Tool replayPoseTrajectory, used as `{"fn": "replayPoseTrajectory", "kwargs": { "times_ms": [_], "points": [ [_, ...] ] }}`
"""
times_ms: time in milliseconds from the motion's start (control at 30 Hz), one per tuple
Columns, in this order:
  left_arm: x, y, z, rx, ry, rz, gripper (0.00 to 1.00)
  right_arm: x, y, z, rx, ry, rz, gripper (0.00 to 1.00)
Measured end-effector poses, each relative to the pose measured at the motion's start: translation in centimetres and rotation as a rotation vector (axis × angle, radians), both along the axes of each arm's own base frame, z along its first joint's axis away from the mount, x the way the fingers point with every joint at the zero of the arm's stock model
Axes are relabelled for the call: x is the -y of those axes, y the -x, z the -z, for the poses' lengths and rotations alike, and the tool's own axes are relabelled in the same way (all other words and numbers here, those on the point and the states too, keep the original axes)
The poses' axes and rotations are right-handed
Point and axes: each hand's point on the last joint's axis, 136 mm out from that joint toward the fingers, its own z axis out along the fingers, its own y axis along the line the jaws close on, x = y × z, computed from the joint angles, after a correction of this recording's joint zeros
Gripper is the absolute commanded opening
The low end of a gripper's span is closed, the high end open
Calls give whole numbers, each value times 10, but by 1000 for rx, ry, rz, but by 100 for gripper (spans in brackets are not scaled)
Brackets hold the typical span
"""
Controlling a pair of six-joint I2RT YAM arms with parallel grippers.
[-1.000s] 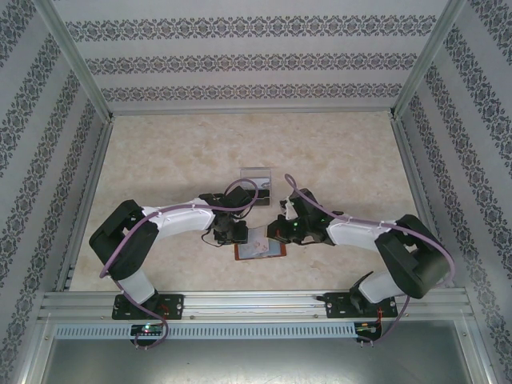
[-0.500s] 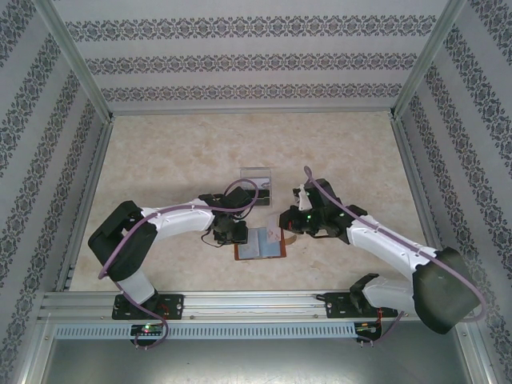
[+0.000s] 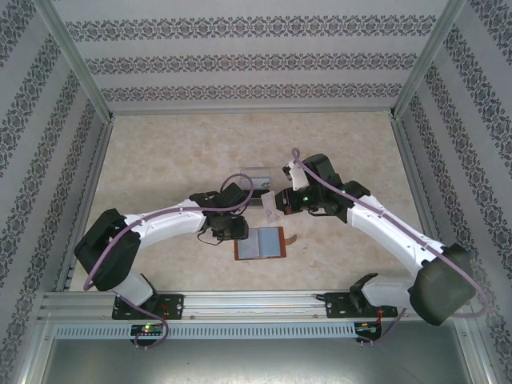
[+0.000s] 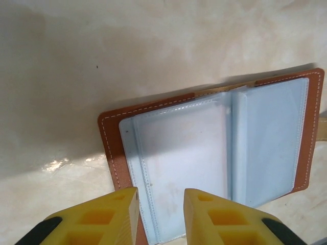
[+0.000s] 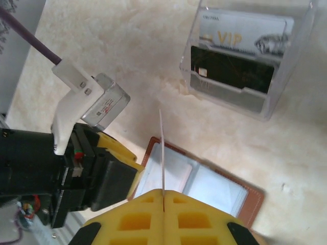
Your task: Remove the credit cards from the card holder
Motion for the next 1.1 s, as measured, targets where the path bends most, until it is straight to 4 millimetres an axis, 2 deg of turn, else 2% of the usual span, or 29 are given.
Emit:
{"fn": "replayPoseTrajectory", "kwargs": {
  "times_ms": [233, 600, 833, 1100],
  "points": [
    [-8, -2, -4, 22, 20, -21, 31, -1, -15, -2, 128, 135, -161, 0],
    [-23, -4, -8, 61, 50, -60, 31, -11, -32, -25, 340, 290, -496, 0],
    [-42, -5, -9, 85, 74, -110, 32, -22, -32, -26, 461, 432, -777, 0],
    [-59, 0, -3, 81, 72, -146, 32, -31, -50, -27, 515, 546, -998, 0]
  ]
}}
